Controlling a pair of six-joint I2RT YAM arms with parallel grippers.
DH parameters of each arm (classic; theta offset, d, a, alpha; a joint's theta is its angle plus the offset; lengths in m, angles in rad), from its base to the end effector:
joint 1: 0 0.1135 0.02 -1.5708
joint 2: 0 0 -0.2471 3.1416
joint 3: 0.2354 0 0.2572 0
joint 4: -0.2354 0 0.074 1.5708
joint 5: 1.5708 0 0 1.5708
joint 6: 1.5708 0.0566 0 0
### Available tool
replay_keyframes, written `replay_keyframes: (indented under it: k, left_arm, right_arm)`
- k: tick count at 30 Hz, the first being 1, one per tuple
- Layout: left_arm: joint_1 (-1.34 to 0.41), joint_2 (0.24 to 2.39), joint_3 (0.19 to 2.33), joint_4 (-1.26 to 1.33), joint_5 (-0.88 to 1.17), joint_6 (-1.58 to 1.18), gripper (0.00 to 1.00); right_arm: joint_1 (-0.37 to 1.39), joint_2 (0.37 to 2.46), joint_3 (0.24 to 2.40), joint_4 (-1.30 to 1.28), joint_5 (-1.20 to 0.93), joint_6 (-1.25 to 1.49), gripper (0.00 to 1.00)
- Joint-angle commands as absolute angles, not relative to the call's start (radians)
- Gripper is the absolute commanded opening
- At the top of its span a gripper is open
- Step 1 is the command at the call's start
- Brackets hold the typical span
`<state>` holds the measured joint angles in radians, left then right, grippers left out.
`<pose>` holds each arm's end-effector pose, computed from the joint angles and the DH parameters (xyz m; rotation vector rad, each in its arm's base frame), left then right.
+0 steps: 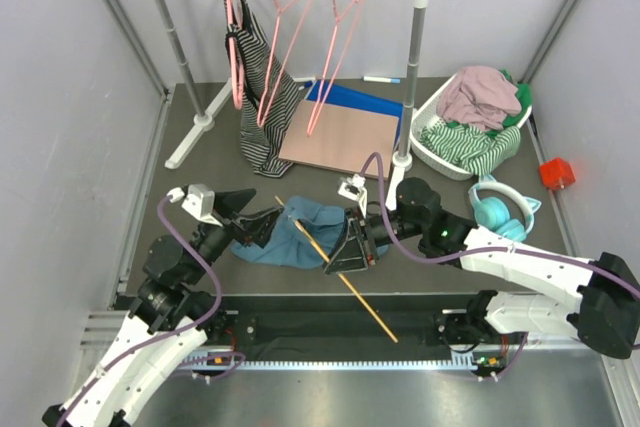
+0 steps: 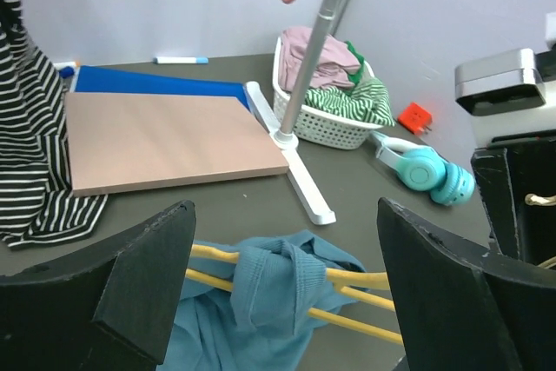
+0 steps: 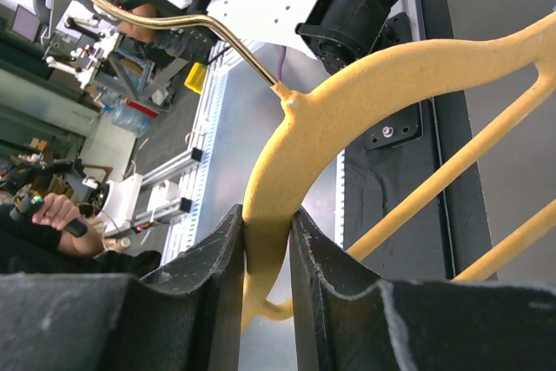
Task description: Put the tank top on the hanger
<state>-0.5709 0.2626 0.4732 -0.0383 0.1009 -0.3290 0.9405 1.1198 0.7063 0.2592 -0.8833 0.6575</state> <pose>0.1162 -0.0814 0.3109 0.2607 1.4254 -0.8138 0.1262 0.2472 0.2734 -1.0529 1.8125 1.8332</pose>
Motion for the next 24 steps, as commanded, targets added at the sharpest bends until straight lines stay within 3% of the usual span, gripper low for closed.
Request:
replay_keyframes:
  k: [1,11,24]
  left_arm:
    - [-0.571,0.244,0.469,-0.026,0.092,-0.327,0.88]
    - [-0.571,0.298,0.518,0.094,0.420,-0.287,0.86]
    - [-0.571,0.314,0.531,0.198,0.495,-0.325,0.88]
  right_arm:
    - [0.951,1.091,0.729,0.365,-0.879,0.660,0.00]
    - [0.945,1.127,0.722,0.454,-0.884,0.686,0.00]
    - [0.943,1.155,0.724,0.486,-0.876,0.713,0.00]
